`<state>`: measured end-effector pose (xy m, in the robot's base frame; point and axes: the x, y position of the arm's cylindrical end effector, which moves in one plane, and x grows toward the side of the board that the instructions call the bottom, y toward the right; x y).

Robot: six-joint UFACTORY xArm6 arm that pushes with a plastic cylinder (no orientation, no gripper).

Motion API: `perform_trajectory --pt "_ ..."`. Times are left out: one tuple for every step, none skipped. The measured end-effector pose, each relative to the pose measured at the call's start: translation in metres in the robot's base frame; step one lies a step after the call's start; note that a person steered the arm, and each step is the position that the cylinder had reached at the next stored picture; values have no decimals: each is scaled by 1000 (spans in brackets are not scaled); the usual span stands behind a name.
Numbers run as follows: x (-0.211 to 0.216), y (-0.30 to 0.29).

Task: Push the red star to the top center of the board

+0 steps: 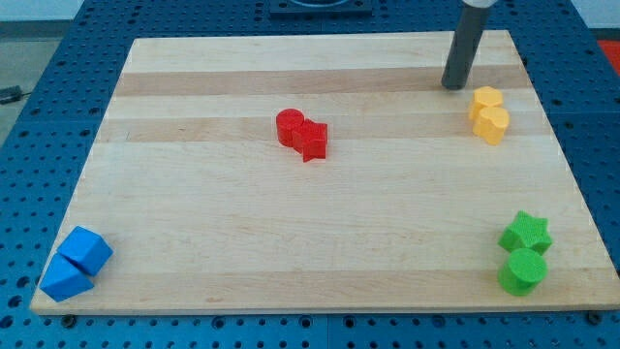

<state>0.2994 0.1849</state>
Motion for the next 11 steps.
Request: perform_trajectory --pt "-22 2" --pt "-40 24" --pt "-41 26" --pt "-11 10" --pt "44 -69" --pt "114 -122" --pt "148 -151" --pt "159 -227" --pt "124 -212" --pt "104 -191" --pt "84 -171"
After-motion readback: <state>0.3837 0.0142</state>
